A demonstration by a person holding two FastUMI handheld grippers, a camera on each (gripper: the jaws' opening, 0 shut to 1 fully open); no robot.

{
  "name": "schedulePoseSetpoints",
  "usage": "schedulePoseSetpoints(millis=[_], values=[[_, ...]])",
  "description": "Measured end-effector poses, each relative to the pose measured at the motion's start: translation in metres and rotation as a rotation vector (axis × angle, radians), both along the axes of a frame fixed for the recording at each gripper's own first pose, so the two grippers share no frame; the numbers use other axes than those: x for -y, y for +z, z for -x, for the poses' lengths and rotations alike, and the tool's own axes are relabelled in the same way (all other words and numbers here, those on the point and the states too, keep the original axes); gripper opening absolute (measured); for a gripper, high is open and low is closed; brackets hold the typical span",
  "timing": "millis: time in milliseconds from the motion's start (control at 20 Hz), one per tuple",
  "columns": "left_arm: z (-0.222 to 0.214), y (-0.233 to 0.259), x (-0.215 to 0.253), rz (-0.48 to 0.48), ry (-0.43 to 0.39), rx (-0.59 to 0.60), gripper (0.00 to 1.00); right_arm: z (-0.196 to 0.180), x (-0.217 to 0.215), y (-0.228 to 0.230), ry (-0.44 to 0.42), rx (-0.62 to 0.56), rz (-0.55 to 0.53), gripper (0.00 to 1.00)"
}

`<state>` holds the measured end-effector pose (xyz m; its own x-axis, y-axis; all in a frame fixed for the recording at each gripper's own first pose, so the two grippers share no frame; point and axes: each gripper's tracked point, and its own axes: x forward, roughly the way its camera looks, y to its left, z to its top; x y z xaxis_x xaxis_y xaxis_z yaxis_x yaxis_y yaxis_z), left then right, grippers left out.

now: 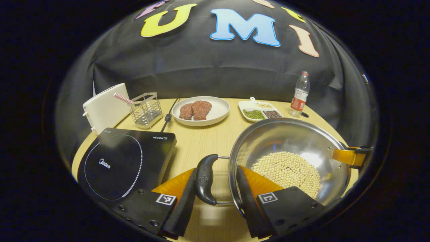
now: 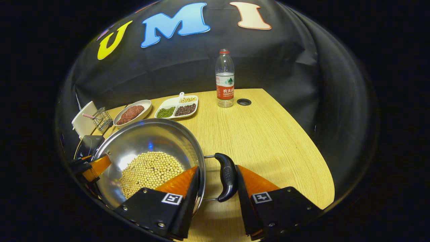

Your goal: First push the handle of the pot to place it horizontally, then grasp the pot with both hands and set it on the induction cooktop.

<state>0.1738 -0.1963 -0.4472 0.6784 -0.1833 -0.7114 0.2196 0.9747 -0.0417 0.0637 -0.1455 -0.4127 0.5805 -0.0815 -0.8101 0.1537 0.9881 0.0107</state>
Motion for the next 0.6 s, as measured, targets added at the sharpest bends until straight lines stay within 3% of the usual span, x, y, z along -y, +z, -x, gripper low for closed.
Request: schedulePoseSetpoints(millis=[50,200,250,400,550,600], values=[[0.001,0.000,0.000,-0.002,-0.002,-0.003,0.67,0.001,-0.001,-0.001,0.002,-0.004,-0.002,0.58],[-0.001,0.001,0.001,-0.006,-0.008,0.000,0.73,0.003,-0.001,0.001,0.022,-0.015,0.015,0.52],[0.001,0.000,0.002,-0.002,-0.004,-0.003,0.64,0.004,-0.001,0.001,0.031,-0.021,0.022,0.52],[0.010,0.007,0.006,0.010,0.001,-0.001,0.72,0.010,0.003,0.009,0.033,-0.023,0.022,0.51],[0.023,0.024,0.006,0.016,0.011,0.015,0.64,0.020,0.005,0.024,0.046,-0.015,0.029,0.51],[0.027,0.031,0.005,0.019,0.015,0.020,0.68,0.023,0.005,0.030,0.055,-0.010,0.037,0.51]])
